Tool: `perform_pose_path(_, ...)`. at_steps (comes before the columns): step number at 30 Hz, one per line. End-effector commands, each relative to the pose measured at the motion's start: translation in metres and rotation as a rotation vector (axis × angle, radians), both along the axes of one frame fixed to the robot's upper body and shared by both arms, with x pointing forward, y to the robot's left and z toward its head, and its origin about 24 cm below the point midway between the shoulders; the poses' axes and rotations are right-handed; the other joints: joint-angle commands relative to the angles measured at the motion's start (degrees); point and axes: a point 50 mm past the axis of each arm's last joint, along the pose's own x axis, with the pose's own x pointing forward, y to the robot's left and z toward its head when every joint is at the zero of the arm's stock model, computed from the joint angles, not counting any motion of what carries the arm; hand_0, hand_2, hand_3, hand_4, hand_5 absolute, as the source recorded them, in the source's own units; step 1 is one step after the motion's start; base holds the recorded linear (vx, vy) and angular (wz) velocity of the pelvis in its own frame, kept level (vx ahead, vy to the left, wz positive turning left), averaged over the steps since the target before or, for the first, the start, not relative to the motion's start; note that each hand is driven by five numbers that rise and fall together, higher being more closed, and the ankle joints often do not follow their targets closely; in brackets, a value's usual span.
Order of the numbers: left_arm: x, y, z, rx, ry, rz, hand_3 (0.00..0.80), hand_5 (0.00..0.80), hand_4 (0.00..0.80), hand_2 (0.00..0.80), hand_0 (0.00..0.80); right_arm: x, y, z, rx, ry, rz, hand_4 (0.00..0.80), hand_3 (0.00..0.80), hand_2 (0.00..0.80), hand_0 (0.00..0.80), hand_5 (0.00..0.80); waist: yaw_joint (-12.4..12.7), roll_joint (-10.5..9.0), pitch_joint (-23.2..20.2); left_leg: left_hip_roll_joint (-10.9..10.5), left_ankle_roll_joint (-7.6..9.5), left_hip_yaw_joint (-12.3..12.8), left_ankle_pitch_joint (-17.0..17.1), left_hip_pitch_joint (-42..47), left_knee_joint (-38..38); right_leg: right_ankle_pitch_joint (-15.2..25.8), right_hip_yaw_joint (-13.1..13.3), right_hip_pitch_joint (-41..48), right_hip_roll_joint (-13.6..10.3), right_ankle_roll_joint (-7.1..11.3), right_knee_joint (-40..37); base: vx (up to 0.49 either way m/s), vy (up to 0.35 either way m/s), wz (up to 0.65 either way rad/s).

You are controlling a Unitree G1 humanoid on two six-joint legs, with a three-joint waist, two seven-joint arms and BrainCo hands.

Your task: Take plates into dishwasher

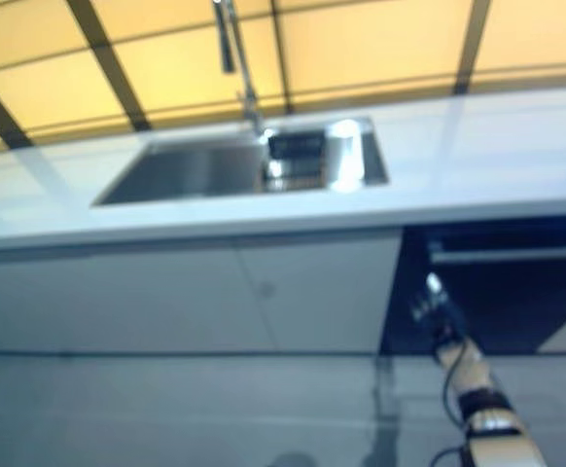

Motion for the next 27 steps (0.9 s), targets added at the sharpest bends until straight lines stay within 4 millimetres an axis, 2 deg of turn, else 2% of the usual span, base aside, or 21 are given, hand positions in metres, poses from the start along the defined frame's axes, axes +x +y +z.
perform_pose_path(1,-0.001,0.016,0.002,0.057,0.01,-0.01,0.0,0.0,0.0,0.0,0.0,-0.012,0.005,-0.021,-0.052,0.081,0.059,0.0,0.0,0.0,0.0,0.0,-1.0,-2.44,-3.71,-1.31,1.87,1.93,-2.79,4.44,-3.49,1.46,-0.58,7.42,2.9,-0.05,-10.39,0.12,0.01,0.03)
perform_pose_path(4,-0.004,0.011,-0.001,0.05,0.039,-0.01,0.0,0.0,0.0,0.0,0.0,-0.06,0.01,-0.072,-0.011,0.238,0.106,0.0,0.0,0.0,0.0,0.0,-1.89,-3.07,-6.67,-1.15,1.97,2.96,-0.14,6.96,-8.88,4.14,-1.78,9.66,4.37,-0.06,-15.09,0.078,0.032,0.09)
perform_pose_path(7,-0.004,0.007,-0.002,0.046,0.056,-0.031,0.0,0.0,0.0,0.0,0.0,-0.095,0.018,-0.102,0.017,0.343,0.133,0.0,0.0,0.0,0.0,0.0,-2.44,-3.49,-8.07,-1.25,1.88,3.12,0.6,8.43,-11.52,4.97,-2.11,11.0,4.97,0.35,-17.23,0.088,0.019,0.06)
perform_pose_path(9,-0.004,0.002,-0.004,0.042,0.072,-0.033,0.0,0.0,0.0,0.0,0.0,-0.129,0.033,-0.128,0.092,0.437,0.143,0.0,0.0,0.0,0.0,0.0,-3.25,-3.93,-9.2,-1.24,1.5,3.58,1.03,9.33,-13.23,5.93,-2.72,12.15,5.45,0.73,-19.45,0.099,0.022,0.02)
perform_pose_path(14,-0.008,-0.005,-0.008,0.032,0.101,-0.022,0.0,0.0,0.0,0.0,0.0,-0.179,0.057,-0.157,0.165,0.593,0.172,0.0,0.0,0.0,0.0,0.0,-4.56,-4.44,-10.16,-1.28,1.53,3.95,0.85,9.85,-13.62,6.2,-2.62,12.44,5.63,0.99,-19.91,0.057,0.019,0.02)
perform_pose_path(16,-0.01,-0.009,-0.009,0.015,0.109,-0.019,0.0,0.0,0.0,0.0,0.0,-0.206,0.068,-0.168,0.252,0.681,0.151,0.0,0.0,0.0,0.0,0.0,-5.15,-4.27,-10.27,-1.17,1.75,4.16,0.61,10.2,-13.55,5.78,-2.41,12.45,5.57,0.99,-19.27,0.08,0.042,-0.02)
perform_pose_path(20,-0.019,-0.016,-0.013,-0.006,0.14,-0.014,0.0,0.0,0.0,0.0,0.0,-0.225,0.069,-0.175,0.177,0.786,0.174,0.0,0.0,0.0,0.0,0.0,-5.74,-3.98,-10.08,-1.35,1.97,4.25,0.38,10.57,-13.66,5.65,-2.11,12.58,5.5,1.22,-19.21,0.042,0.049,-0.03)
perform_pose_path(27,-0.023,-0.029,-0.015,-0.076,0.153,-0.022,0.0,0.0,0.0,0.0,0.0,-0.233,0.074,-0.179,0.118,0.84,0.222,0.0,0.0,0.0,0.0,0.0,-5.53,-4.27,-9.53,-1.6,2.56,4.02,-0.06,10.84,-13.73,5.48,-1.87,12.66,5.41,1.58,-18.79,-0.002,0.005,-0.02)
